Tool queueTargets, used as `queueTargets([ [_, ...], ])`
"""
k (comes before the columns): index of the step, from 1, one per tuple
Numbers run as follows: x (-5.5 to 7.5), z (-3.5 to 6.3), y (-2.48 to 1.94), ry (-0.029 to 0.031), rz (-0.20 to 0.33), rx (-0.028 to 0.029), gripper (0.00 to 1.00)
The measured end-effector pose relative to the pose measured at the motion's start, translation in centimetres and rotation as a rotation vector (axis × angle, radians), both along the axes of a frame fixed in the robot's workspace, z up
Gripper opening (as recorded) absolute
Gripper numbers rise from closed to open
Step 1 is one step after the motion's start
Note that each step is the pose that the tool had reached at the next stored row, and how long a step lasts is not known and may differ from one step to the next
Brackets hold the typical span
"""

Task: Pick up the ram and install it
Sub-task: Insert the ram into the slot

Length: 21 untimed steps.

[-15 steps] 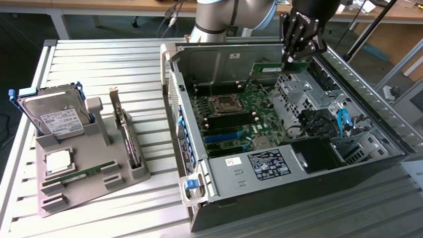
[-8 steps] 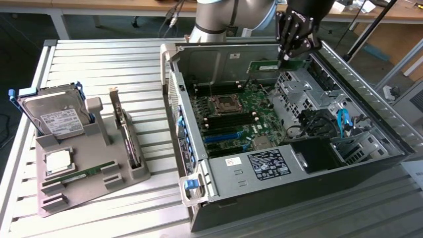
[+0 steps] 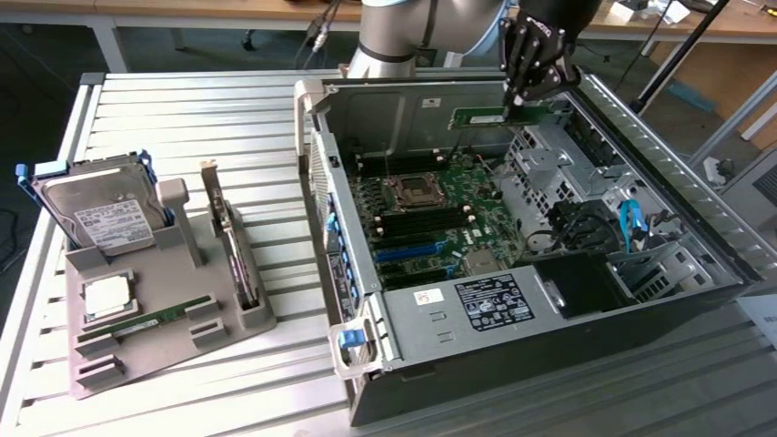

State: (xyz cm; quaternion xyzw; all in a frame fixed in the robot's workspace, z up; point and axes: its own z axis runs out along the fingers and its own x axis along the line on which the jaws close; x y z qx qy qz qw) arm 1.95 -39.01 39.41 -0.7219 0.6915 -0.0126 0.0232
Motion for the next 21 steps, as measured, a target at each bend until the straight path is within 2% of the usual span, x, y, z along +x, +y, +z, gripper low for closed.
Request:
queueTargets([
  [1, 0.0, -0.08, 0.4, 0.0, 0.003, 0.0, 0.15],
  [6, 0.0, -0.26, 1.66, 0.0001, 0.011, -0.0001, 0.15],
  [15, 0.0, -0.31, 1.7, -0.0001, 0.012, 0.0003, 0.15],
  [21, 0.0, -1.44, 1.65, 0.0031, 0.013, 0.0002, 0.15],
])
